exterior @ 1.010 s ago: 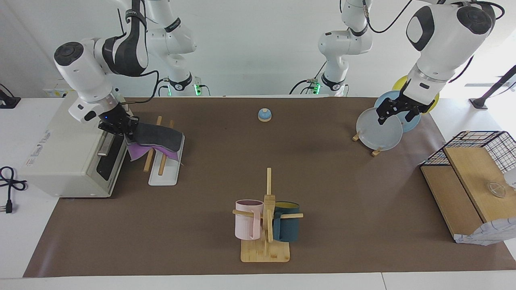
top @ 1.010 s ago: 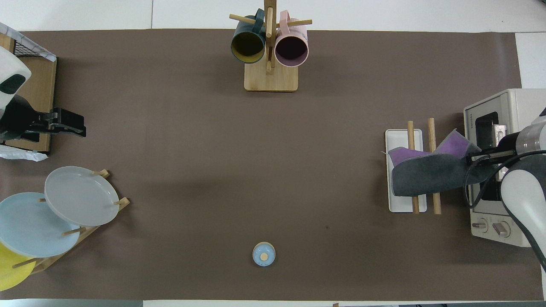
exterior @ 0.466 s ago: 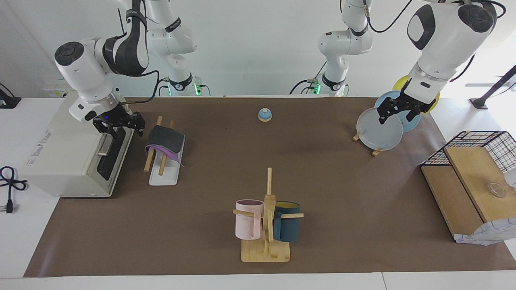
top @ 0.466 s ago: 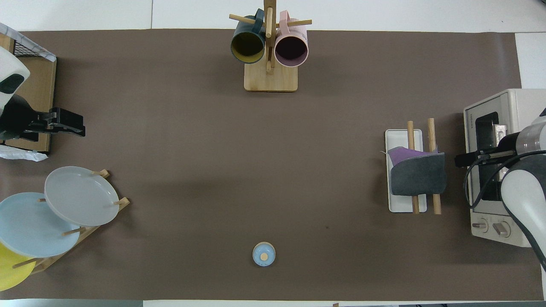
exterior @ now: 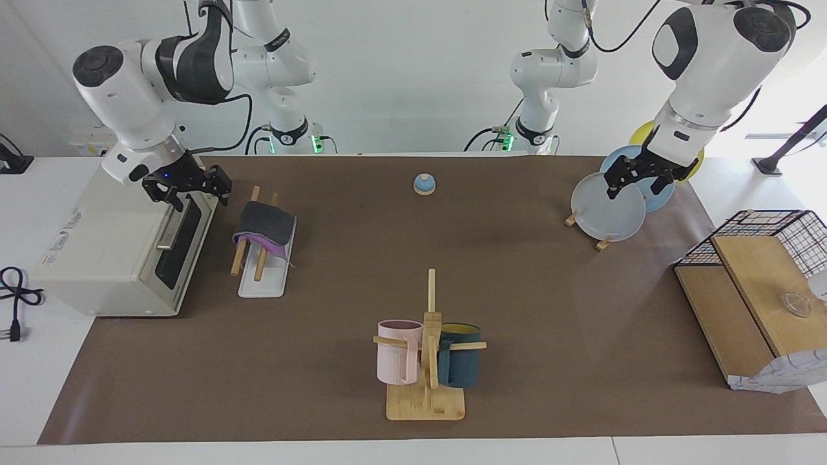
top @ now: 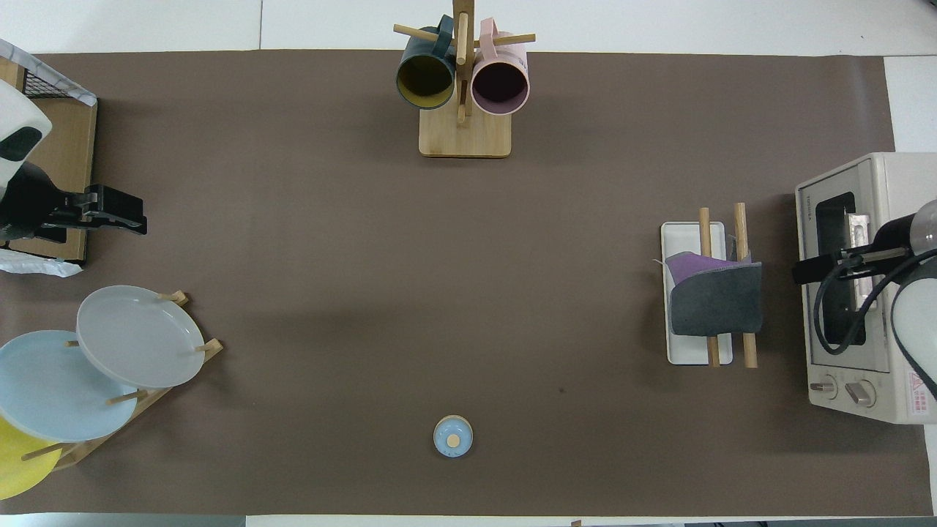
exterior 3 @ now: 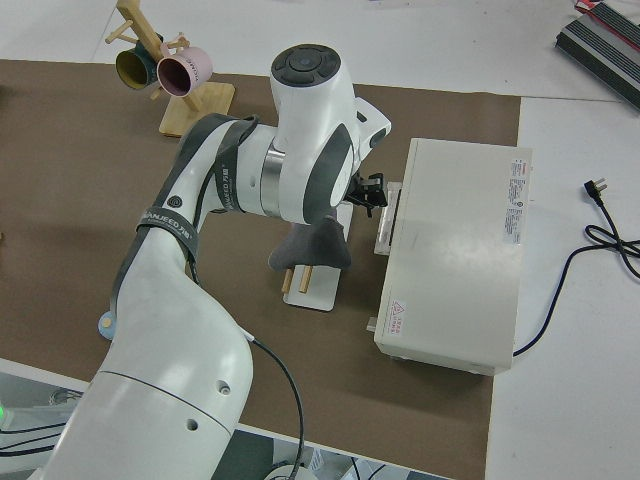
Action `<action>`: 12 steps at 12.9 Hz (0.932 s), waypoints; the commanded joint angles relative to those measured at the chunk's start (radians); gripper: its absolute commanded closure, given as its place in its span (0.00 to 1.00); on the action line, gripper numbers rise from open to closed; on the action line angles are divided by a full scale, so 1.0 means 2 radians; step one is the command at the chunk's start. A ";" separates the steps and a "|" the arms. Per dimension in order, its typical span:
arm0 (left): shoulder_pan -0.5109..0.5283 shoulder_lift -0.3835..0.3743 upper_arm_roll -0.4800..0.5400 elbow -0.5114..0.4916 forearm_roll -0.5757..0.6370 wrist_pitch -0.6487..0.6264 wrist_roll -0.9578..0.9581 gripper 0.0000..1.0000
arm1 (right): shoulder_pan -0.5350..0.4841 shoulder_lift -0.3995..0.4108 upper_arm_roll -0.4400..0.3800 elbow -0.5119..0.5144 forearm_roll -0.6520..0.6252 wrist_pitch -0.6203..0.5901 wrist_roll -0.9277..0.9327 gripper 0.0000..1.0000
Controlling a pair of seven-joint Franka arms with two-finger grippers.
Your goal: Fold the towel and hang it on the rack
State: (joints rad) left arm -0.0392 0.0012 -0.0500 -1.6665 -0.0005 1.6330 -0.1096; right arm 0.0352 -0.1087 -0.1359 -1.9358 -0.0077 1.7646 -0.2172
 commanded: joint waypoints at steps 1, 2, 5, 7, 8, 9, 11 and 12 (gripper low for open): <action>-0.003 -0.004 0.002 0.003 0.006 -0.004 0.003 0.00 | 0.040 0.020 0.004 0.102 -0.017 -0.100 0.039 0.00; -0.003 -0.003 0.001 0.003 0.006 -0.005 0.003 0.00 | 0.049 0.020 0.004 0.108 -0.031 -0.117 0.067 0.00; 0.001 -0.003 -0.004 0.003 0.006 -0.004 0.003 0.00 | 0.050 0.024 0.002 0.120 -0.025 -0.119 0.085 0.00; -0.003 -0.004 -0.003 0.002 0.006 -0.004 0.006 0.00 | 0.052 0.029 0.001 0.136 -0.023 -0.117 0.086 0.00; -0.004 -0.004 -0.003 0.002 0.006 -0.004 0.003 0.00 | 0.049 0.048 0.001 0.160 -0.024 -0.126 0.086 0.00; -0.002 -0.004 -0.003 0.001 0.006 -0.007 0.002 0.00 | 0.048 0.060 0.001 0.173 -0.022 -0.131 0.087 0.00; 0.002 -0.004 0.000 0.001 0.006 -0.007 0.002 0.00 | 0.048 0.058 0.000 0.171 -0.021 -0.134 0.087 0.00; 0.002 -0.004 0.000 0.001 0.006 -0.007 0.002 0.00 | 0.045 0.058 0.001 0.171 -0.021 -0.133 0.088 0.00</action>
State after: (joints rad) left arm -0.0365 0.0013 -0.0547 -1.6665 -0.0005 1.6331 -0.1091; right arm 0.1390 -0.0073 -0.1377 -1.6250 -0.0483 1.5271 -0.0541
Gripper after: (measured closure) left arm 0.000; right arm 0.000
